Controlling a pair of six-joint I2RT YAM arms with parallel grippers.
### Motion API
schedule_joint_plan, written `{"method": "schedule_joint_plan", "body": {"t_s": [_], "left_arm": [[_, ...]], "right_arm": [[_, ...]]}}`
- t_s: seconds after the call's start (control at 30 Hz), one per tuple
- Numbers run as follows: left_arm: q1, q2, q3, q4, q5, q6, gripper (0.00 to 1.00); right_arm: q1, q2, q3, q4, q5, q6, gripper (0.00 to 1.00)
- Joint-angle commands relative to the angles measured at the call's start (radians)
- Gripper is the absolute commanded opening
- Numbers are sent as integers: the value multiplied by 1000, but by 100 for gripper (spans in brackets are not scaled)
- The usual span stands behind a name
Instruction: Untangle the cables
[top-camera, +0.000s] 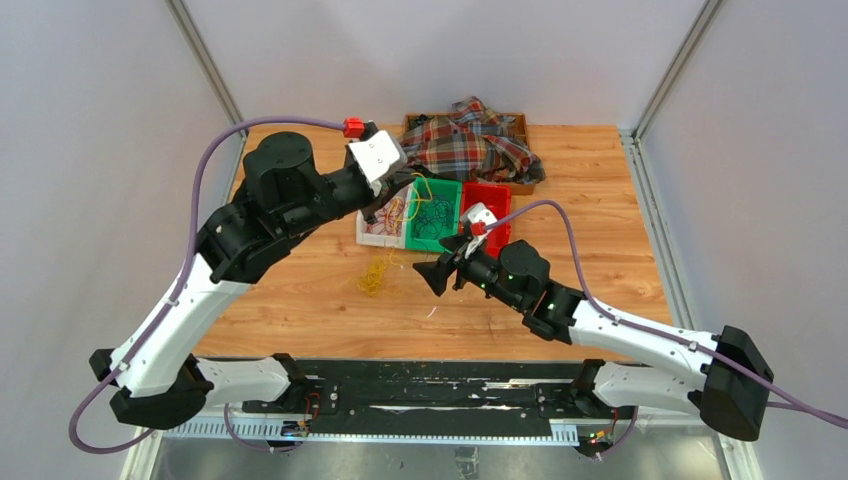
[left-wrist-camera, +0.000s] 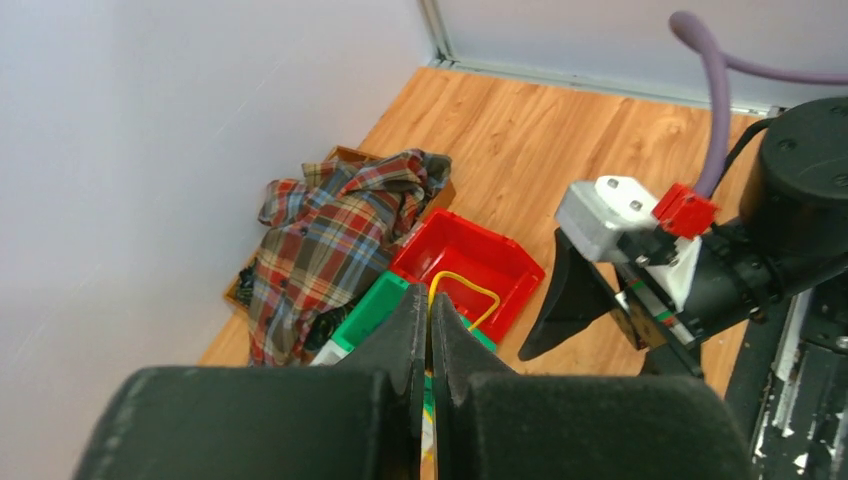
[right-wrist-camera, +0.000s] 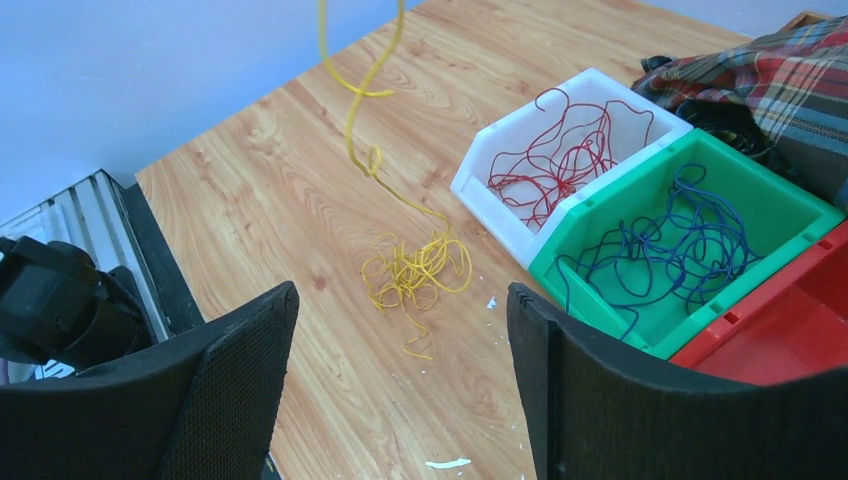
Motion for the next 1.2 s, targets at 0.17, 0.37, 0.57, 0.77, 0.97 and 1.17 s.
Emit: {"method": "schedule_joint_plan", "body": {"t_s": [0.17, 0.37, 0.57, 0.77, 0.97, 1.17], "left_arm": [[5, 21, 51, -34, 61, -85, 1], [15, 23, 82, -48, 63, -88, 1], [51, 30, 103, -75, 69, -92, 0], [61, 32, 135, -74, 92, -72, 0], [61, 58, 275, -102, 154, -30, 0], [61, 73, 401, -107, 150, 16, 1]], "right_arm": [[14, -23, -10, -7, 17, -47, 74], [14, -42, -87, 43, 4, -1, 72], [14, -42, -137, 122, -16, 23, 70], [15, 28, -100, 213, -6, -7, 74], [14, 265, 11, 416, -2, -78, 79], [15, 475, 161, 494, 63, -127, 77]]}}
